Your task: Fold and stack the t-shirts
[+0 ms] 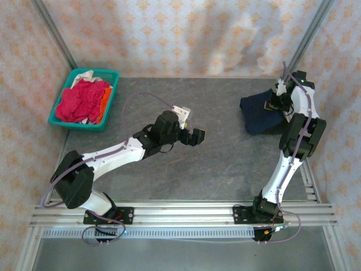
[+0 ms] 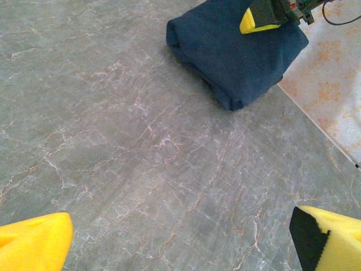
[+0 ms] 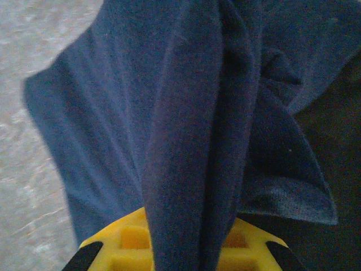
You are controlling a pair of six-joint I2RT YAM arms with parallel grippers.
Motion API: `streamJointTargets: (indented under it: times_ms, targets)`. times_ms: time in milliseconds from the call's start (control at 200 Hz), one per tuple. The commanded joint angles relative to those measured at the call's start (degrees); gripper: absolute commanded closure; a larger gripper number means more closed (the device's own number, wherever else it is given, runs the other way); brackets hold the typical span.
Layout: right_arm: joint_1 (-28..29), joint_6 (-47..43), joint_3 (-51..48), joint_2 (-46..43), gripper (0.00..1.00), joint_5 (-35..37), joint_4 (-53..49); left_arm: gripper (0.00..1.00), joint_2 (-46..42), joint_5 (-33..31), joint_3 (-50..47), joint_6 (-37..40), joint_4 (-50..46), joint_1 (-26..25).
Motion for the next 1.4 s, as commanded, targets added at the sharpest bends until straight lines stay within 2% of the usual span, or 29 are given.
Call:
streamJointTargets:
  times_ms: [0, 45, 75, 130, 165, 245, 310, 440, 575, 696, 856, 1026, 1261, 1336, 1396]
  targets:
    - [-0.48, -0.5, -2.03, -0.43, 0.99, 10.17, 3.52, 0.0, -1.84, -1.75, -0.19, 1.24, 0.0, -0.28]
    - [-0.46, 0.04, -2.8, -0.75, 0.91, 11.99, 5.0, 0.0, -2.08, -1.76, -0.19, 1.53, -0.24, -0.28]
    - [-0.46, 0.46, -3.57, -0.95, 0.82, 13.21, 6.35, 0.0, -2.23, -1.86, -0.2, 1.54, -0.25, -0.29]
    - [-0.48, 1.28, -4.4, -1.13, 0.48, 14.79, 7.8, 0.0, -2.37, -1.95, -0.36, 1.7, -0.31, -0.28]
    - [-0.53, 1.48, -4.43, -1.19, 0.35, 15.11, 8.05, 0.0, -2.45, -1.86, -0.3, 1.72, -0.33, -0.28]
    - [-0.51, 2.82, -4.87, -2.39, 0.17, 16.97, 8.61, 0.0, -2.46, -1.86, -0.36, 1.72, -0.49, -0.28]
    - [-0.42, 3.84, -6.85, -5.24, 0.12, 18.62, 10.36, 0.0, -2.53, -1.81, -0.26, 1.68, -0.71, -0.28]
    - [0.83, 6.65, -11.74, -13.07, 0.09, 22.44, 13.86, 0.0, -2.9, -1.86, -0.9, 1.29, 0.14, -0.28]
    - [3.83, 7.66, -17.14, -20.04, 0.08, 30.56, 16.66, 0.0, -2.81, -1.42, -0.73, 1.11, 0.27, -0.28]
    - [6.85, 9.37, -19.52, -21.8, 0.08, 25.39, 17.54, 0.0, -3.06, -1.2, -0.73, 1.23, 0.19, -0.28]
    - [12.53, 10.3, -18.56, -16.47, 0.08, 24.86, 19.45, 0.0, -3.63, -1.26, -1.45, 1.1, 0.26, -0.28]
    - [13.81, 10.12, -12.52, -8.15, 0.06, 22.57, 17.17, 0.0, -4.78, -2.09, -3.24, 0.36, 0.7, -0.28]
    - [18.09, 5.92, -9.27, -0.45, 0.03, 35.01, 15.65, 0.0, -4.39, -2.43, -4.47, -0.56, 2.45, -0.28]
    - [18.1, 5.32, -7.62, 1.65, 0.11, 39.7, 14.63, 0.0, -4.31, -2.61, -4.41, -0.49, 2.44, -0.28]
    - [18.26, 4.01, -6.6, 2.89, 0.12, 42.24, 13.7, 0.0, -4.47, -3.05, -4.54, -0.02, 1.92, -0.28]
